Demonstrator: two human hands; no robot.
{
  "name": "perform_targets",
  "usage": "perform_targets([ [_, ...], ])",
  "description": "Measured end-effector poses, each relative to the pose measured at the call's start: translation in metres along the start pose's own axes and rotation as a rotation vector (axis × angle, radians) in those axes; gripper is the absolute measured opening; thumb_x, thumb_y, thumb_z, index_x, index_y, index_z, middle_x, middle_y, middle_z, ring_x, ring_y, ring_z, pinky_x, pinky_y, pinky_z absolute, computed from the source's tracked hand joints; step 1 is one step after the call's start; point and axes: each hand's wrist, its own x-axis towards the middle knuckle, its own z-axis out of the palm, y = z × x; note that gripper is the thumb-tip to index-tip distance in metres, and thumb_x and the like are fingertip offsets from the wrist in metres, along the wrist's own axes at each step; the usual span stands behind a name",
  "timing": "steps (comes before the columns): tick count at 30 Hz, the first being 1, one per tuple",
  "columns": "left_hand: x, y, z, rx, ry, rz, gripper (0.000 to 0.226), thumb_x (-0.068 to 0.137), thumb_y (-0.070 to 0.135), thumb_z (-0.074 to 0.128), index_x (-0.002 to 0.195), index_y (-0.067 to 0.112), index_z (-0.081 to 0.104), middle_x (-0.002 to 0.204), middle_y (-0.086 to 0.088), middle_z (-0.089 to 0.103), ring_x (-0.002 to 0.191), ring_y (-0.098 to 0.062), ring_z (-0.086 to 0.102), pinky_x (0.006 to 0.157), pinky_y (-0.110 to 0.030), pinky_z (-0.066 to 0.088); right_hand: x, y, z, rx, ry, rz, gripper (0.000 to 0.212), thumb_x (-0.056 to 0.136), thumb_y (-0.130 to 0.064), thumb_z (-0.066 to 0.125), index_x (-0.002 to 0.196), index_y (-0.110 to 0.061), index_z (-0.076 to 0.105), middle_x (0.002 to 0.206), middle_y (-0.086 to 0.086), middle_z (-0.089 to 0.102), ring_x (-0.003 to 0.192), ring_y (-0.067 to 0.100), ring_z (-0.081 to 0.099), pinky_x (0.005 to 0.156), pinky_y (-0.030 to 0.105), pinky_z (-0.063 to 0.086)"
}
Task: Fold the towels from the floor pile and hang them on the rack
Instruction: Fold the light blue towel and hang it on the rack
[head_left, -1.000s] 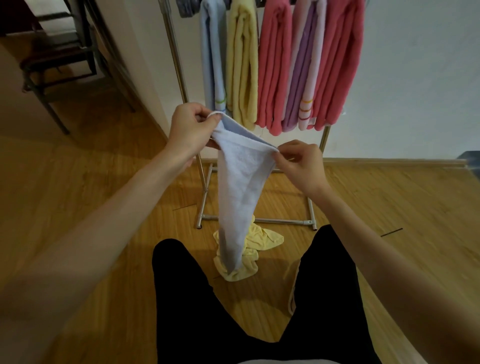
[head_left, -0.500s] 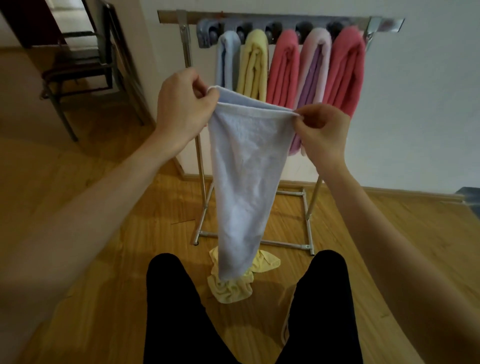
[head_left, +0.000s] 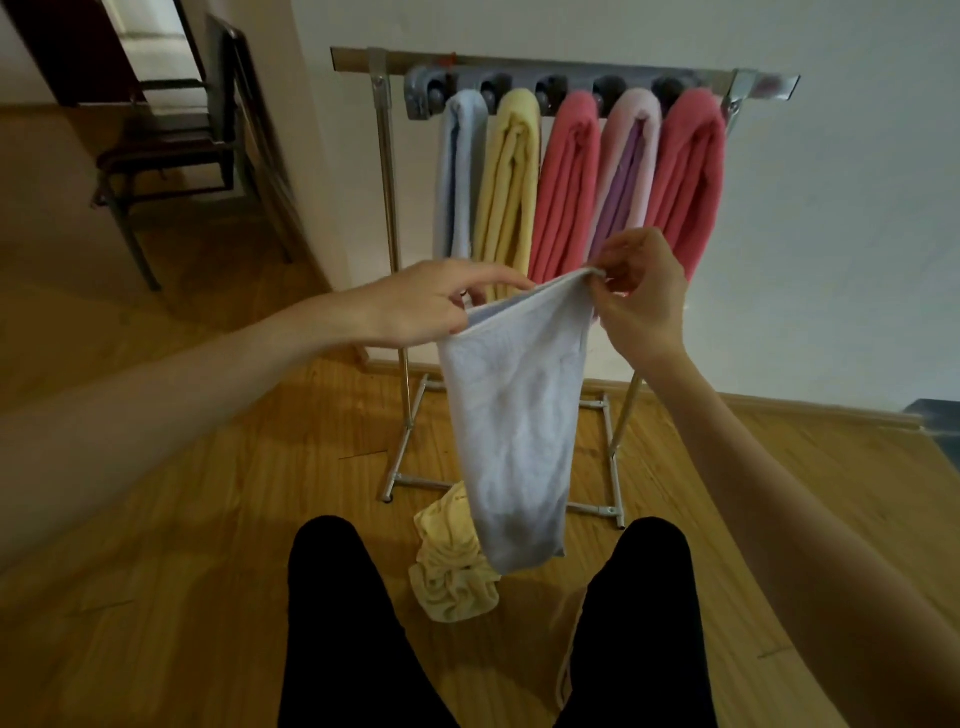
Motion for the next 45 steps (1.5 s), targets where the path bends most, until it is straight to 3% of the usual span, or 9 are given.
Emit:
perform_targets([
  [5, -0.005, -0.002, 0.014, 0.124, -0.109, 0.138, 0.045, 0.084, -0.001, 0.047, 0.111, 0.034, 0.061, 0.106, 0.017, 0.052, 0.094, 0.016, 0.045, 0.076, -0.002, 0.035, -0.005, -0.003, -0.003, 0.022, -0.108, -0.001, 0.034, 0.078, 0.009, 0.062, 0.107, -0.002, 0.049, 0.082, 0.007, 0.067, 0.078, 0.021, 0.067, 0.073, 0.029, 0.057],
  [11, -0.01, -0.003, 0.023, 0.362, -0.448, 0.188, 0.058, 0.084, 0.001, 0.051, 0.135, 0.028, 0.048, 0.107, 0.01, 0.052, 0.089, 0.006, 0.047, 0.072, -0.009, 0.041, -0.013, 0.005, -0.005, -0.015, -0.292, -0.046, 0.036, 0.079, 0.01, 0.063, 0.11, 0.0, 0.049, 0.082, 0.003, 0.067, 0.078, 0.009, 0.068, 0.074, 0.022, 0.056],
  [17, -0.01, -0.007, 0.047, 0.795, 0.029, 0.661, 0.021, 0.086, 0.009, 0.058, 0.102, 0.009, 0.072, 0.083, -0.008, 0.063, 0.078, -0.022, 0.057, 0.068, -0.031, 0.041, -0.026, 0.022, -0.007, -0.1, -0.296, -0.092, 0.023, 0.081, 0.007, 0.062, 0.102, -0.002, 0.062, 0.087, -0.006, 0.064, 0.082, 0.011, 0.065, 0.074, 0.021, 0.054],
  [19, -0.008, -0.005, 0.049, 0.877, 0.14, 0.725, 0.025, 0.09, 0.014, 0.048, 0.089, 0.01, 0.072, 0.091, -0.01, 0.06, 0.086, -0.024, 0.055, 0.074, -0.035, 0.042, -0.027, 0.029, -0.011, -0.129, -0.308, -0.082, 0.022, 0.081, 0.007, 0.06, 0.098, -0.005, 0.067, 0.09, -0.003, 0.065, 0.083, 0.018, 0.066, 0.075, 0.022, 0.054],
  [22, -0.001, -0.003, 0.051, 0.933, 0.107, 0.887, 0.032, 0.092, 0.011, 0.04, 0.082, 0.011, 0.07, 0.116, -0.013, 0.062, 0.112, -0.026, 0.057, 0.104, -0.038, 0.037, -0.032, 0.034, -0.015, -0.166, -0.339, -0.064, 0.021, 0.081, 0.007, 0.062, 0.096, -0.004, 0.071, 0.091, 0.001, 0.068, 0.083, 0.019, 0.067, 0.076, 0.02, 0.054],
  [24, 0.004, 0.0, 0.051, 0.97, 0.026, 0.929, 0.037, 0.092, 0.007, 0.035, 0.086, 0.009, 0.071, 0.109, -0.012, 0.068, 0.107, -0.025, 0.063, 0.11, -0.035, 0.029, -0.036, 0.033, -0.016, -0.165, -0.34, -0.059, 0.02, 0.081, 0.008, 0.061, 0.095, -0.002, 0.071, 0.09, 0.002, 0.068, 0.082, 0.017, 0.066, 0.075, 0.018, 0.053],
  [30, 0.013, 0.0, 0.044, 0.923, 0.134, 0.758, 0.034, 0.096, 0.022, 0.033, 0.091, 0.013, 0.065, 0.086, -0.004, 0.067, 0.082, -0.022, 0.062, 0.085, -0.036, 0.044, -0.037, 0.022, -0.017, -0.067, -0.244, 0.041, 0.019, 0.076, 0.005, 0.064, 0.088, -0.005, 0.073, 0.082, 0.003, 0.07, 0.075, 0.013, 0.067, 0.074, 0.025, 0.056],
  [36, 0.019, -0.009, 0.043, 0.723, 0.372, 0.517, 0.034, 0.099, 0.035, 0.037, 0.09, 0.013, 0.062, 0.08, -0.003, 0.062, 0.075, -0.018, 0.054, 0.074, -0.03, 0.032, -0.042, -0.008, -0.014, 0.158, -0.286, 0.073, 0.017, 0.076, 0.01, 0.069, 0.091, 0.003, 0.063, 0.08, 0.011, 0.067, 0.075, 0.015, 0.067, 0.071, 0.024, 0.056],
  [45, 0.011, -0.006, 0.05, 0.64, 0.529, 0.41, 0.035, 0.098, 0.038, 0.042, 0.086, 0.014, 0.063, 0.077, 0.0, 0.061, 0.07, -0.01, 0.046, 0.072, -0.022, 0.019, -0.046, -0.021, -0.012, 0.312, -0.342, 0.091, 0.021, 0.08, 0.012, 0.065, 0.096, 0.002, 0.057, 0.083, 0.009, 0.066, 0.078, 0.013, 0.068, 0.073, 0.021, 0.054],
])
